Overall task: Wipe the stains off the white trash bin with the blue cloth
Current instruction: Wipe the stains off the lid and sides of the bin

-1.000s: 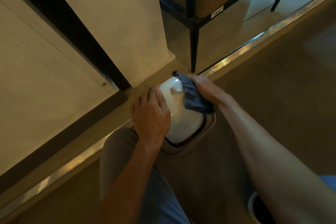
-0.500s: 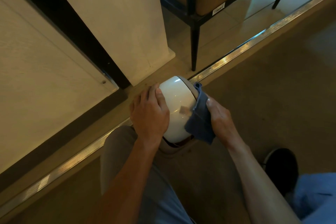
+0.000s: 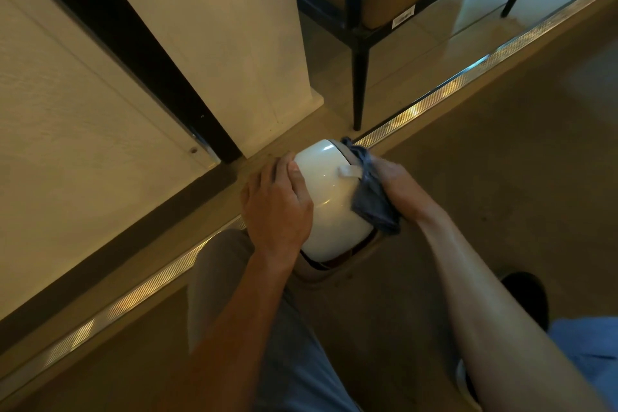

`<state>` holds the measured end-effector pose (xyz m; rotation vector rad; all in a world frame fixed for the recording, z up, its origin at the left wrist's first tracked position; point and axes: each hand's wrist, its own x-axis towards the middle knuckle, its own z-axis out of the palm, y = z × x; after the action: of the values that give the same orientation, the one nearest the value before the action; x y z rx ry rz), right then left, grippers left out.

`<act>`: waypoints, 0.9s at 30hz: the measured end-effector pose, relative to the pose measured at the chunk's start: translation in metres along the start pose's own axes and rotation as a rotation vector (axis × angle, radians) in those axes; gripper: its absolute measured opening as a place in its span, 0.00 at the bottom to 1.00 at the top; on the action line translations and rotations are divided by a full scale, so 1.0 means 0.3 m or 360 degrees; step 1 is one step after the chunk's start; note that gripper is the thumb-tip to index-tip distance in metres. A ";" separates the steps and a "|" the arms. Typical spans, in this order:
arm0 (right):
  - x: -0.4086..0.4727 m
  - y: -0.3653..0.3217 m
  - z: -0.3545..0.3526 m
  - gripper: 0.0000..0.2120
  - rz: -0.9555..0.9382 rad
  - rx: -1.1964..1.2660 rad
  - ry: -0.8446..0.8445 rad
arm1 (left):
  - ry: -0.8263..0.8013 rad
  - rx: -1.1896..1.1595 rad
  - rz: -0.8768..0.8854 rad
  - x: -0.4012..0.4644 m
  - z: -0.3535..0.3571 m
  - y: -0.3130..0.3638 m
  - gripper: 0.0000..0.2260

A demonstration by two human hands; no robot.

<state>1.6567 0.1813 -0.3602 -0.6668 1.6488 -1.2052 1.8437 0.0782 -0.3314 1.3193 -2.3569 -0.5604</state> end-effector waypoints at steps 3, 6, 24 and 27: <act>-0.100 0.072 -0.007 0.13 0.0150 0.0016 0.0135 | 0.0025 -0.0002 0.0011 0.000 0.003 -0.001 0.21; -0.155 0.106 0.000 0.12 0.0277 0.0110 0.0206 | 0.0035 0.0003 0.0018 0.001 0.006 -0.004 0.20; -0.026 0.077 -0.045 0.10 0.0414 -0.0141 0.0138 | -0.0010 0.0059 0.0001 0.000 -0.003 0.001 0.17; -0.127 0.115 -0.021 0.14 0.0477 0.0077 0.0237 | -0.0012 0.0074 -0.0009 0.001 -0.003 0.003 0.17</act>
<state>1.6697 0.2284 -0.3776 -0.2908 1.7638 -1.0923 1.8435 0.0781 -0.3302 1.3466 -2.3864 -0.5159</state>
